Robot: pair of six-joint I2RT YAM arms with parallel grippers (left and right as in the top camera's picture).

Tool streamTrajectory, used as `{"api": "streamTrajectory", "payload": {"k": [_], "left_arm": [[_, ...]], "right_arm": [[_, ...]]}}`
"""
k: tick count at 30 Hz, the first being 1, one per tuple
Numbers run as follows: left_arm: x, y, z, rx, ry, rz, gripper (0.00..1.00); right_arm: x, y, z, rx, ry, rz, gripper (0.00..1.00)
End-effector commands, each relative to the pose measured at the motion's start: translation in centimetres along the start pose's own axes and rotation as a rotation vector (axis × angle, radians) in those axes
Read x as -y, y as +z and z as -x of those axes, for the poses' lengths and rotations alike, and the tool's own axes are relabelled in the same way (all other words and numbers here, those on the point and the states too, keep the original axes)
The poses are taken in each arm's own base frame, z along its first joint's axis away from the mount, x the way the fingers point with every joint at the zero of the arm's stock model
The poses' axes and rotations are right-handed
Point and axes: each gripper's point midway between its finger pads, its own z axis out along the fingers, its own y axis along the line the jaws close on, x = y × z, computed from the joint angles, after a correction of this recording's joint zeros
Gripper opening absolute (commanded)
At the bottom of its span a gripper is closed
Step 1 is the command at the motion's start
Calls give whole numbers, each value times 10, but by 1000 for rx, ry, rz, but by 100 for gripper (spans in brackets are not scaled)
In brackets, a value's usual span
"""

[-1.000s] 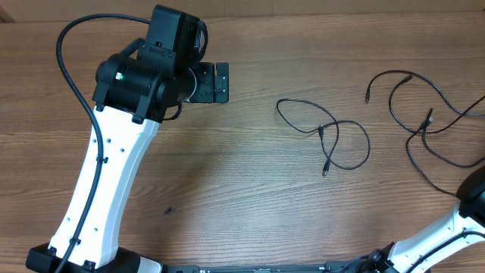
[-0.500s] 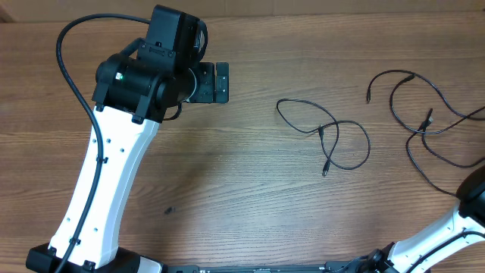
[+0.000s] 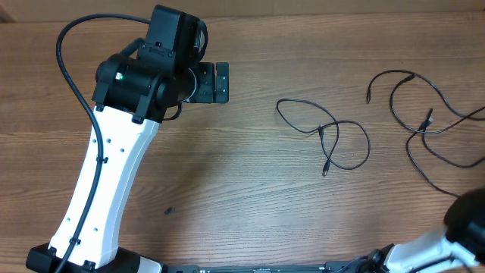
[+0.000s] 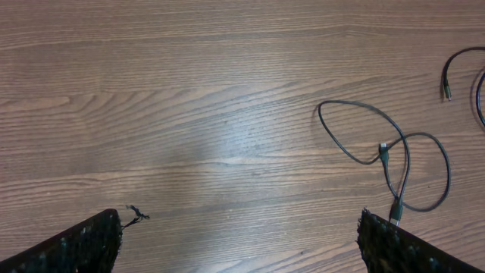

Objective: Untangle cables

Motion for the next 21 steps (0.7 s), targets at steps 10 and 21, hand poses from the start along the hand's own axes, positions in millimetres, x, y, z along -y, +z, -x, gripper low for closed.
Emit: {"api": "streamTrajectory", "payload": {"k": [10, 21], "left_arm": [[-2, 0, 4, 10, -12, 12, 100], [-2, 0, 4, 10, -12, 12, 100]], "right_arm": [[-150, -115, -82, -127, -352, 410, 100], [-204, -154, -231, -492, -681, 524, 100]]}}
